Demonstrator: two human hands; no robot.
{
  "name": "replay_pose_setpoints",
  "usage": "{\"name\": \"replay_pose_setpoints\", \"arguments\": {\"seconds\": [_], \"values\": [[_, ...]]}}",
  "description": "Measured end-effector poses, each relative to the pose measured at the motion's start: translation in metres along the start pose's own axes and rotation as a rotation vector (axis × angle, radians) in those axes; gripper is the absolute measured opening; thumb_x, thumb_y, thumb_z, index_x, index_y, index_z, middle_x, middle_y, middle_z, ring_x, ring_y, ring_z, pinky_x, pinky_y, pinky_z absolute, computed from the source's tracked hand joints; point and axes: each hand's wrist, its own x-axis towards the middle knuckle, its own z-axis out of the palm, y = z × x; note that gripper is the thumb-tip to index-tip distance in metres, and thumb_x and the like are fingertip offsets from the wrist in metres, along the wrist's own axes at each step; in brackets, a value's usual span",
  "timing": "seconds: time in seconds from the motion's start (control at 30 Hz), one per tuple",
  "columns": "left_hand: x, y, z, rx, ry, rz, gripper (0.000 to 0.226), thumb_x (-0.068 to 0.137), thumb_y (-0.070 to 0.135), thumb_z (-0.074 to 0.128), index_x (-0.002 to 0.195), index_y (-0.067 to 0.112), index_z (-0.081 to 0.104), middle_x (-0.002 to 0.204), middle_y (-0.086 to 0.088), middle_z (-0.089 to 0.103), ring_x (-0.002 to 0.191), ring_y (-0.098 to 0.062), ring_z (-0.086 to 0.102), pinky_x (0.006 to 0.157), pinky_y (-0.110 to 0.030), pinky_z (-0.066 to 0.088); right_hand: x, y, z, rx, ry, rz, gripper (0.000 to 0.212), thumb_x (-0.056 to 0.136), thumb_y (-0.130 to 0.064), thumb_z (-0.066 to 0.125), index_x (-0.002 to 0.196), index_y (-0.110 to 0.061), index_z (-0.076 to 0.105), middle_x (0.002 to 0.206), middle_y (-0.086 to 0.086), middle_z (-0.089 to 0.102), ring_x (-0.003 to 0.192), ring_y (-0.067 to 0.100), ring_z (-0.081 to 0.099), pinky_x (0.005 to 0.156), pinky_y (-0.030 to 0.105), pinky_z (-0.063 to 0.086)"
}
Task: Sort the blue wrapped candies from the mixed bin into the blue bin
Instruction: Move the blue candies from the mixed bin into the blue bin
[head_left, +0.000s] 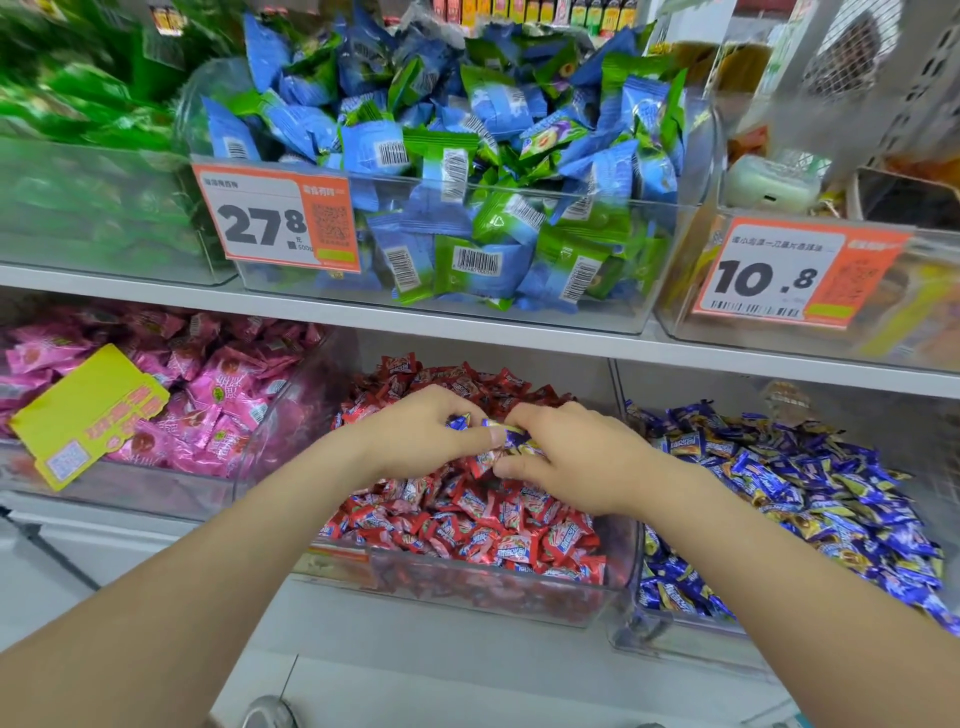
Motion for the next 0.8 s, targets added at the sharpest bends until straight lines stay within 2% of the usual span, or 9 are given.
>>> {"name": "replay_pose_setpoints", "arguments": {"seconds": [0.13,0.27,0.4,0.5,0.57,0.63,0.7,0.73,0.8], "values": [[-0.009,0.012,-0.002,-0.044,0.033,-0.216,0.048,0.097,0.069,0.053,0.086,0.023,0.066,0.072,-0.011,0.039,0.063,-0.027,0.035,0.059,-0.036,0.035,-0.004,0.001,-0.005,0.027,0.172,0.030,0.037,0.104,-0.059,0.048,0.098,-0.023,0.057,0.071,-0.002,0.055,0.076,0.030,0.060,0.060,0.040,0.041],[-0.010,0.023,0.004,-0.158,0.160,-0.355,0.033,0.099,0.039,0.047,0.113,0.016,0.067,0.080,-0.003,0.047,0.071,-0.022,0.044,0.060,-0.032,0.038,-0.025,0.005,-0.017,0.190,0.224,0.056,0.050,0.108,-0.048,0.048,0.077,-0.008,0.055,0.054,0.003,0.050,0.050,0.021,0.047,0.055,0.041,0.039],[-0.017,0.047,0.029,-0.332,0.148,-0.253,0.021,0.100,0.018,0.048,0.117,0.014,0.060,0.080,-0.004,0.043,0.064,-0.017,0.040,0.054,-0.030,0.036,-0.067,0.008,-0.031,0.853,0.103,0.215,0.044,0.110,-0.044,0.048,0.103,-0.008,0.071,0.072,0.001,0.066,0.049,0.012,0.051,0.050,0.027,0.043],[-0.033,0.080,0.055,-0.218,0.108,-0.033,0.014,0.108,0.025,0.050,0.111,0.034,0.059,0.076,0.001,0.045,0.064,-0.018,0.040,0.055,-0.029,0.036,-0.091,0.032,-0.025,0.671,0.342,0.358,0.044,0.110,-0.042,0.048,0.088,-0.007,0.064,0.067,0.006,0.061,0.053,0.016,0.052,0.054,0.034,0.046],[-0.038,0.108,0.073,-0.144,0.091,0.126,0.012,0.109,0.029,0.050,0.112,0.038,0.058,0.072,0.013,0.047,0.061,-0.016,0.038,0.054,-0.026,0.035,-0.102,0.060,-0.015,0.287,0.432,0.426,0.033,0.110,-0.036,0.046,0.091,-0.012,0.057,0.078,0.009,0.062,0.071,0.028,0.063,0.067,0.044,0.050],[-0.031,0.134,0.094,0.009,0.089,0.247,0.013,0.108,0.029,0.051,0.115,0.038,0.057,0.082,0.014,0.051,0.060,-0.005,0.041,0.056,-0.019,0.034,-0.115,0.086,-0.006,0.084,0.371,0.529,0.019,0.108,-0.026,0.048,0.119,-0.014,0.058,0.108,0.011,0.055,0.091,0.039,0.063,0.080,0.047,0.053],[-0.014,0.158,0.117,0.171,0.096,0.290,0.015,0.109,0.028,0.049,0.122,0.032,0.055,0.096,0.006,0.052,0.076,0.002,0.047,0.066,-0.015,0.035,-0.126,0.109,0.002,-0.006,0.281,0.592,0.040,0.105,-0.026,0.051,0.144,-0.019,0.050,0.129,0.013,0.046,0.112,0.042,0.058,0.094,0.051,0.053],[-0.001,0.168,0.132,0.238,0.104,0.287,0.018,0.109,0.027,0.048,0.126,0.029,0.053,0.105,0.002,0.051,0.088,0.000,0.049,0.077,-0.018,0.038,-0.134,0.118,0.005,-0.047,0.254,0.636,0.047,0.105,-0.033,0.049,0.152,-0.026,0.044,0.139,0.012,0.043,0.127,0.041,0.050,0.102,0.055,0.049],[0.024,0.171,0.156,0.379,0.142,0.200,0.028,0.109,0.027,0.045,0.137,0.022,0.046,0.126,-0.006,0.043,0.114,-0.024,0.048,0.100,-0.038,0.041,-0.141,0.124,0.012,-0.082,0.170,0.649,0.055,0.105,-0.052,0.038,0.158,-0.041,0.030,0.162,0.007,0.029,0.152,0.039,0.024,0.116,0.067,0.031]]}}
